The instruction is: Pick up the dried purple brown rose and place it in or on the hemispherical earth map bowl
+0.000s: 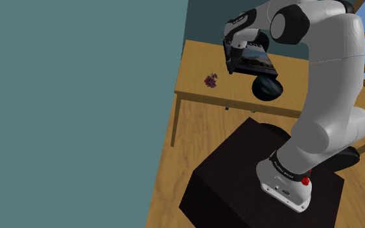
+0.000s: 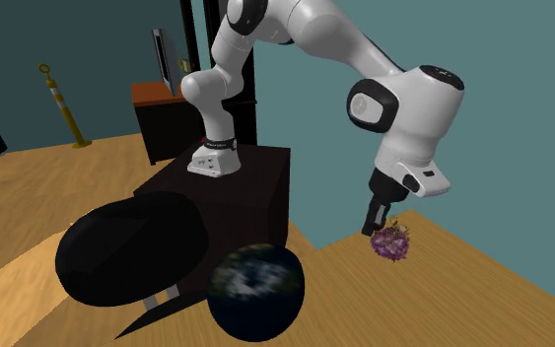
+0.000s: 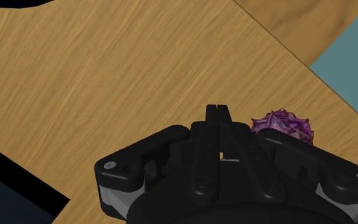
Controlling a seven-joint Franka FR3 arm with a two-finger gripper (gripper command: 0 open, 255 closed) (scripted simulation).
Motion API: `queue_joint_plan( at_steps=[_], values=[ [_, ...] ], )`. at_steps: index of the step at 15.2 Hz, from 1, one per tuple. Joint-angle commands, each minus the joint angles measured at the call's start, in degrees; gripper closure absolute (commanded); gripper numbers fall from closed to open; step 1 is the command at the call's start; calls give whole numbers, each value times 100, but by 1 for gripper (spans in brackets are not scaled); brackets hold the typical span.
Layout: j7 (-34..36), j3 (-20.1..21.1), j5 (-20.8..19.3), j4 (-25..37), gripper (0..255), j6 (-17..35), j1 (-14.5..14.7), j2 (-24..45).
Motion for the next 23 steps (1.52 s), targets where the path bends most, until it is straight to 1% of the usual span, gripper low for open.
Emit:
queue_joint_plan(
  at_steps=[1, 2, 6, 9, 10, 17, 23],
  values=[
    [0, 0, 0, 0, 255, 0, 0, 0],
    [0, 0, 0, 0, 0, 0, 0, 0],
    [-1318, 447, -41, -628, 0, 1073, 29, -84],
    [-2360, 837, -34, -1131, 0, 1881, -21, -151],
    [-2538, 911, -33, -1216, 0, 2016, -41, -162],
    [-2581, 982, 39, -1145, 0, 2347, -84, 240],
    [-2584, 988, 44, -1136, 0, 2373, -87, 275]
  ],
)
